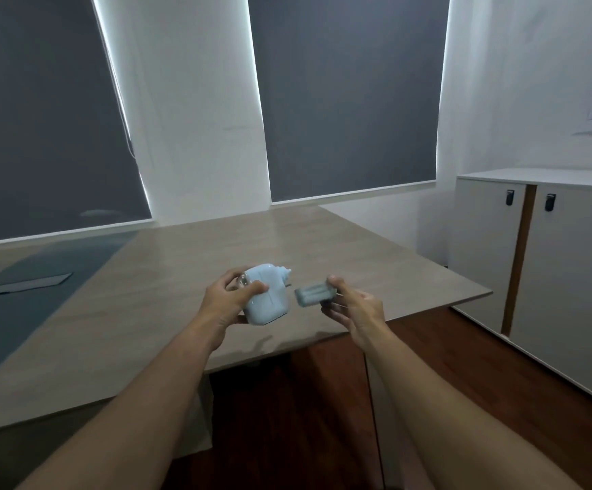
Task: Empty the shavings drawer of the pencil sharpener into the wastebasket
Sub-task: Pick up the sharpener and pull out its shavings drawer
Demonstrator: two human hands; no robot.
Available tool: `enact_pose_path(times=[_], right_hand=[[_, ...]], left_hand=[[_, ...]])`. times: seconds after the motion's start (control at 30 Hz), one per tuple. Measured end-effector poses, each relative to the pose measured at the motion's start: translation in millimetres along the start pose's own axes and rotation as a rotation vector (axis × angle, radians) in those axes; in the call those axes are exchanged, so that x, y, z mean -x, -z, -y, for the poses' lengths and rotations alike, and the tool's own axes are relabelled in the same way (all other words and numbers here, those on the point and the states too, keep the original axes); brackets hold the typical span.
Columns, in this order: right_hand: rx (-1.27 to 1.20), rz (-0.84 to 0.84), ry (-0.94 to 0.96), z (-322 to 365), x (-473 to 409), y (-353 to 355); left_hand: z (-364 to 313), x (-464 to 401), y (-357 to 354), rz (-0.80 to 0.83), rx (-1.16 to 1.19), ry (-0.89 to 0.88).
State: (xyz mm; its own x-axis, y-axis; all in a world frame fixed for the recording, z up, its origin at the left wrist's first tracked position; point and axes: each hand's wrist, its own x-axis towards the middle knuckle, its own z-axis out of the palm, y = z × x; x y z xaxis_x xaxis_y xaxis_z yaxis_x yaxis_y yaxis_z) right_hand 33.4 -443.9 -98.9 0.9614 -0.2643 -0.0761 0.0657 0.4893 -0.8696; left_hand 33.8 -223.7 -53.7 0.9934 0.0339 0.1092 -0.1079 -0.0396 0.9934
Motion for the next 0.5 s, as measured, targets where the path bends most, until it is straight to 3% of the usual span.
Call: enact_pose_path(times=[0.23,0.5], right_hand=[[0.151,0.012,0.077,0.3,-36.1,21.5],[0.246,0.021,0.124,5.9,-39.3,36.1]], left_hand=[[30.8,-26.8,-19.2,-0.208,-0.199,-0.103],[57.2,-38.6,-38.5,-0.271,-0.369,-0.097]])
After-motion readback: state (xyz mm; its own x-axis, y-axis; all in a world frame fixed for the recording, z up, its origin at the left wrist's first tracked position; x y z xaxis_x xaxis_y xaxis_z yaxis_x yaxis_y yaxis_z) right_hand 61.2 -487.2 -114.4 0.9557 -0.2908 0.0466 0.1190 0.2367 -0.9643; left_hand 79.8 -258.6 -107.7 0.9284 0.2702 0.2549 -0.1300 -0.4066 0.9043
